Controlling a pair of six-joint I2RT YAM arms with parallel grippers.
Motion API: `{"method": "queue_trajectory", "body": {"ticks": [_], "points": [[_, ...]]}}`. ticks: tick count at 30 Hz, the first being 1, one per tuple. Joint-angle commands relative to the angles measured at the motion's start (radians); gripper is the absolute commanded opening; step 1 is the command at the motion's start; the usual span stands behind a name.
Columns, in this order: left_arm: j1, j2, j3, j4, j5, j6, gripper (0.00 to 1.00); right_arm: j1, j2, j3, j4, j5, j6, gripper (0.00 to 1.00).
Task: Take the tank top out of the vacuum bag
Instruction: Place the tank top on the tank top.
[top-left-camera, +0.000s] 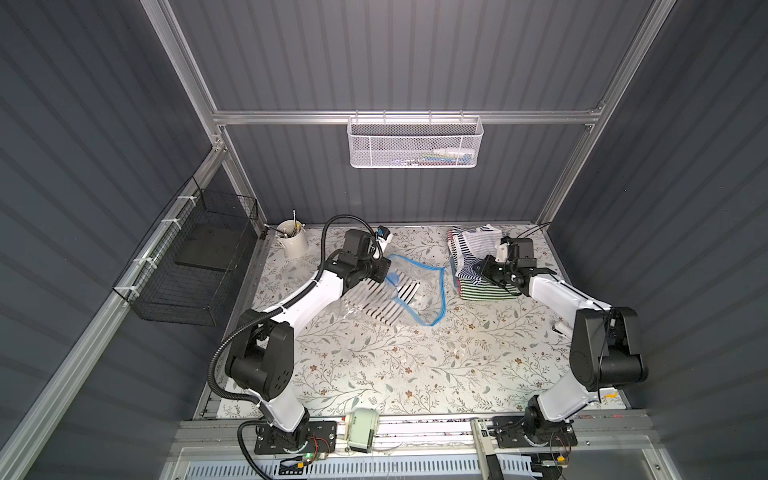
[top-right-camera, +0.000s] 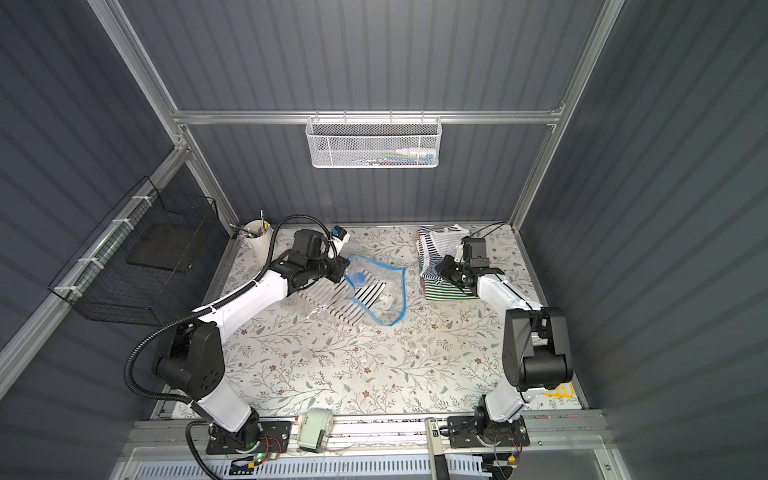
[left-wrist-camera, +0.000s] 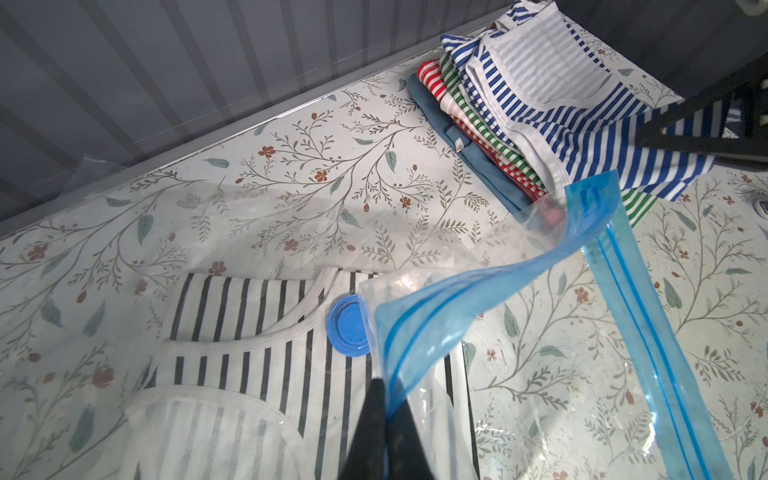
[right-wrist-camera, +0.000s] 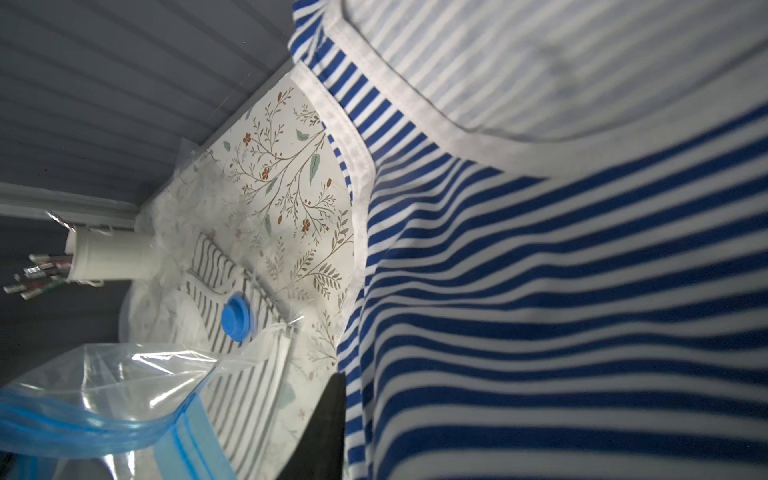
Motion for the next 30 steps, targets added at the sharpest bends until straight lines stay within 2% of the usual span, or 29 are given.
{"method": "queue_trajectory", "body": {"ticks": [1,5,10,13,15,19,24,27,30], "points": [[-0.003,-0.023,-0.005,0.001,0.012,0.003,0.0,0.002,-0.037,-0.034,-0.043,-0.017,0.126,0.32],[-0.003,-0.017,-0.004,0.0,0.02,-0.002,0.0,-0.001,-0.049,-0.086,-0.016,-0.087,0.247,0.34],[-0.003,-0.013,-0.002,0.0,0.03,-0.006,0.0,-0.003,-0.085,-0.208,0.122,-0.183,0.392,0.35],[-0.003,-0.011,0.0,0.001,0.038,-0.011,0.0,-0.006,-0.112,-0.257,0.163,-0.198,0.422,0.37],[-0.003,-0.007,0.0,0.002,0.043,-0.015,0.0,-0.006,-0.131,-0.271,0.148,-0.203,0.414,0.4],[-0.005,-0.007,0.002,0.001,0.048,-0.017,0.0,-0.005,-0.207,-0.308,0.118,-0.213,0.381,0.4],[-0.005,-0.007,0.002,0.002,0.05,-0.02,0.0,-0.005,-0.337,-0.266,0.026,-0.095,0.26,0.43],[-0.006,-0.002,0.006,0.002,0.054,-0.022,0.0,-0.004,-0.296,-0.174,-0.016,-0.075,0.184,0.43],[-0.007,-0.003,0.007,0.002,0.055,-0.021,0.0,-0.009,-0.186,-0.114,0.027,-0.076,0.178,0.32]]}}
